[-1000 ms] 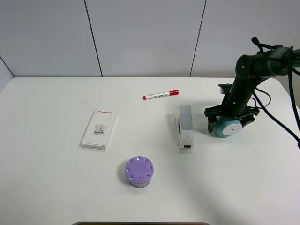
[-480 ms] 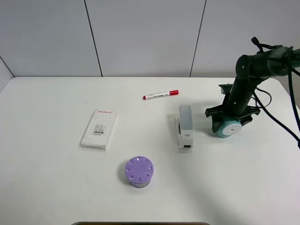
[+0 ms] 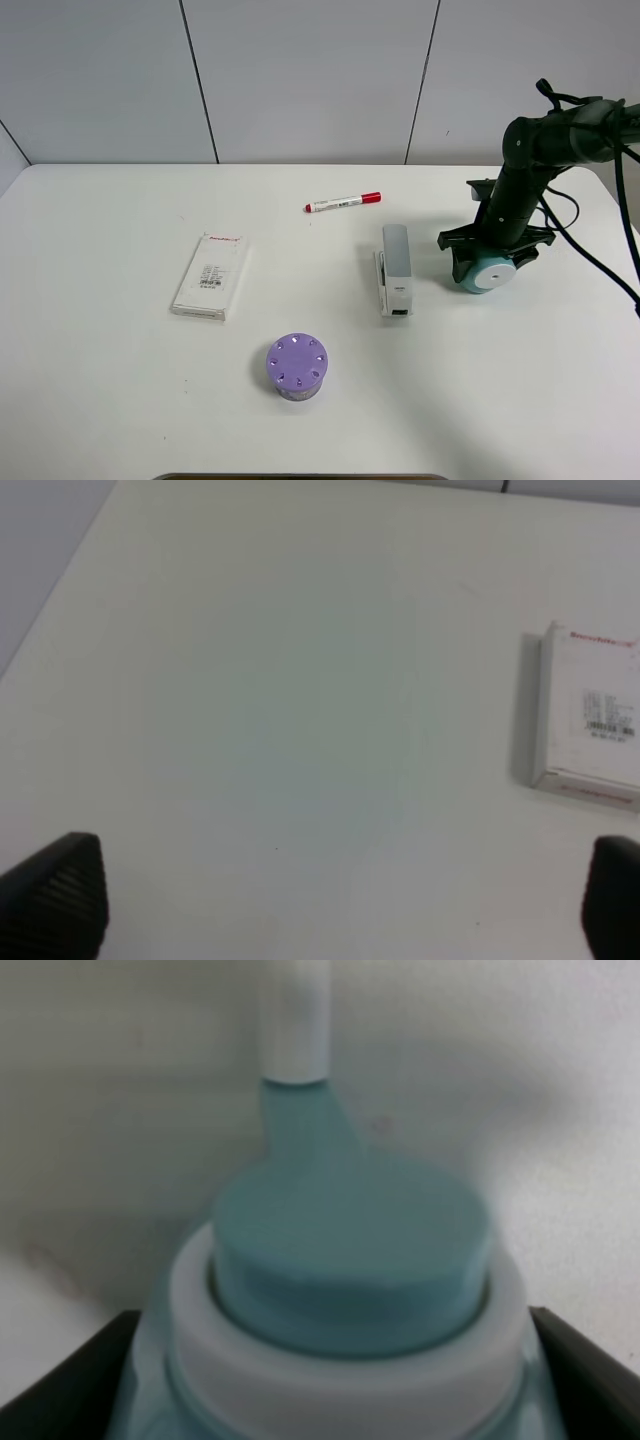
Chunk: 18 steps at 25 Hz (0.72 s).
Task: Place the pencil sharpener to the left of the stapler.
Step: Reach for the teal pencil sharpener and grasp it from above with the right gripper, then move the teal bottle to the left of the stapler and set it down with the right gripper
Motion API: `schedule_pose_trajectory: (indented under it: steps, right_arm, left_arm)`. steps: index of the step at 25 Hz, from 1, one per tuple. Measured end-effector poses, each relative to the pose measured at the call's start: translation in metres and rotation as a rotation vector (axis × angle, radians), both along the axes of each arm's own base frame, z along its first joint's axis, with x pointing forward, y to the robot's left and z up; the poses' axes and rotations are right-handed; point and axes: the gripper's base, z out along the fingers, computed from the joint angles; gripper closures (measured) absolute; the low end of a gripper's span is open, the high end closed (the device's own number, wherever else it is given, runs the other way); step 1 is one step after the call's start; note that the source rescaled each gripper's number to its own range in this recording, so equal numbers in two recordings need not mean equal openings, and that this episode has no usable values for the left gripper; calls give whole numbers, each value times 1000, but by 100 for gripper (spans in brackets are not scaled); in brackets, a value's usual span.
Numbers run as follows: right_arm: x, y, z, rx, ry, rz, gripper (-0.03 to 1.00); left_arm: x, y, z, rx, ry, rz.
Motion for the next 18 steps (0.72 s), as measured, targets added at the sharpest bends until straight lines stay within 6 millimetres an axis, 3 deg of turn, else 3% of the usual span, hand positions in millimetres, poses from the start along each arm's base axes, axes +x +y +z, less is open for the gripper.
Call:
schedule_pose_trajectory:
  steps: [18]
  right_arm:
    - [0,0,3,1,-2,0,96]
  left_arm:
    - [0,0,0,0,0,0]
